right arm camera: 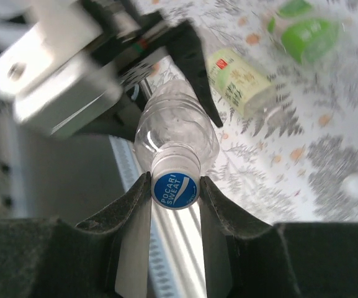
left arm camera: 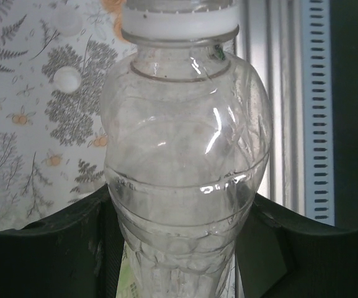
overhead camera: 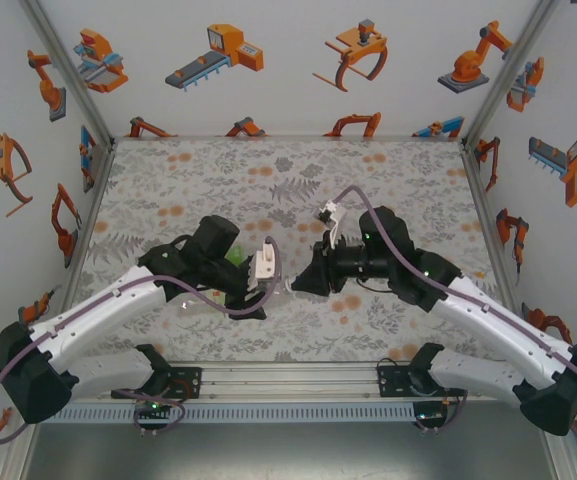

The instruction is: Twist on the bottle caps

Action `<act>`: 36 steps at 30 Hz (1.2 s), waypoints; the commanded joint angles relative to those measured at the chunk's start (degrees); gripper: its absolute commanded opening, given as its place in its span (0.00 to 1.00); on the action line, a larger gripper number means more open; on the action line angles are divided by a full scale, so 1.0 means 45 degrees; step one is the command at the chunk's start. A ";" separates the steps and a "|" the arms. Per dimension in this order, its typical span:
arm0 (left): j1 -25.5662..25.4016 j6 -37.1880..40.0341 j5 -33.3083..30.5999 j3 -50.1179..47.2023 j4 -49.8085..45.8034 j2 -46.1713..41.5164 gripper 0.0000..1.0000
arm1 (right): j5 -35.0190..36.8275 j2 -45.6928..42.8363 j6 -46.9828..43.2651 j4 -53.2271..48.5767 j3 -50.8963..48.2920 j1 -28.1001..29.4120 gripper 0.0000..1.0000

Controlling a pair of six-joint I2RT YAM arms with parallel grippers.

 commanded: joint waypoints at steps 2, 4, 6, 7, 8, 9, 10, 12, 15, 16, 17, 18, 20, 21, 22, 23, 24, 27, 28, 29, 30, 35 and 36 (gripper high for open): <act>-0.0338 -0.0546 -0.1561 0.0171 0.1889 0.0170 0.00 | 0.2695 0.0510 0.7584 -0.1892 0.0095 0.0107 0.00; -0.0496 -0.0621 -0.2127 0.0153 0.2154 0.0208 0.00 | 0.3277 0.0449 0.9498 -0.2272 -0.0093 0.0097 0.00; -0.0641 -0.0617 -0.2498 0.0096 0.2378 0.0178 0.00 | 0.3464 0.0294 1.1003 -0.1823 -0.0520 0.0107 0.00; -0.0706 -0.0625 -0.2646 0.0062 0.2491 0.0154 0.00 | 0.3555 0.0230 1.1424 -0.1532 -0.0705 0.0107 0.00; -0.0749 -0.0642 -0.2731 0.0036 0.2573 0.0119 0.00 | 0.3638 0.0208 1.1579 -0.1418 -0.0776 0.0107 0.00; -0.0790 -0.0640 -0.2781 -0.0002 0.2643 0.0079 0.00 | 0.3782 0.0218 1.1666 -0.1467 -0.0779 0.0107 0.00; -0.0821 -0.0623 -0.2783 -0.0040 0.2702 0.0015 0.00 | 0.3911 0.0198 1.1650 -0.1493 -0.0776 0.0107 0.00; -0.0848 -0.0625 -0.2737 -0.0112 0.2746 -0.0095 0.00 | 0.4025 0.0151 1.1631 -0.1476 -0.0772 0.0107 0.00; -0.0860 -0.0558 -0.2687 -0.0218 0.2687 -0.0288 0.00 | 0.4058 0.0061 1.1305 -0.1488 -0.0619 0.0096 0.11; -0.0850 -0.0519 -0.2652 -0.0255 0.2628 -0.0354 0.00 | 0.4047 0.0036 1.1053 -0.1529 -0.0474 0.0107 0.21; -0.0855 -0.0521 -0.2647 -0.0291 0.2596 -0.0430 0.00 | 0.4009 0.0032 1.0733 -0.1542 -0.0335 0.0106 0.33; -0.0850 -0.0520 -0.2650 -0.0335 0.2576 -0.0509 0.00 | 0.3934 0.0015 1.0299 -0.1515 -0.0152 0.0107 0.43; -0.0850 -0.0508 -0.2591 -0.0428 0.2517 -0.0663 0.00 | 0.3637 0.0066 0.8876 -0.1504 0.0329 0.0087 0.54; -0.0850 -0.0525 -0.2506 -0.0444 0.2422 -0.0745 0.00 | 0.3486 0.0070 0.8023 -0.1664 0.0653 0.0088 0.57; -0.0851 -0.0503 -0.2374 -0.0453 0.2319 -0.0811 0.00 | 0.3357 0.0062 0.7224 -0.1914 0.0973 0.0088 0.59; -0.0850 -0.0472 -0.2271 -0.0458 0.2229 -0.0877 0.00 | 0.3249 -0.0003 0.6556 -0.2107 0.1205 0.0088 0.59; -0.0854 -0.0465 -0.2163 -0.0467 0.2135 -0.0939 0.00 | 0.3091 -0.0117 0.5755 -0.2217 0.1416 0.0088 0.60; -0.0852 -0.0336 -0.1783 -0.0564 0.1951 -0.1149 0.00 | 0.2982 -0.0534 0.3614 -0.2607 0.1791 0.0088 0.61; -0.0852 -0.0296 -0.1584 -0.0606 0.1927 -0.1216 0.00 | 0.2931 -0.0655 0.2774 -0.2663 0.1884 0.0088 0.61; -0.0851 -0.0261 -0.1428 -0.0627 0.1909 -0.1253 0.00 | 0.2759 -0.0779 0.2010 -0.2632 0.1929 0.0085 0.61; -0.0855 -0.0257 -0.1229 -0.0653 0.1888 -0.1312 0.00 | 0.2503 -0.0887 0.1130 -0.2515 0.1976 0.0083 0.60; -0.0850 -0.0206 -0.0226 -0.0614 0.1711 -0.1440 0.00 | 0.1128 -0.1324 -0.2580 -0.1931 0.1856 0.0088 0.56; -0.0852 -0.0223 -0.0216 -0.0629 0.1711 -0.1421 0.00 | 0.1028 -0.1369 -0.3083 -0.1860 0.1804 0.0088 0.56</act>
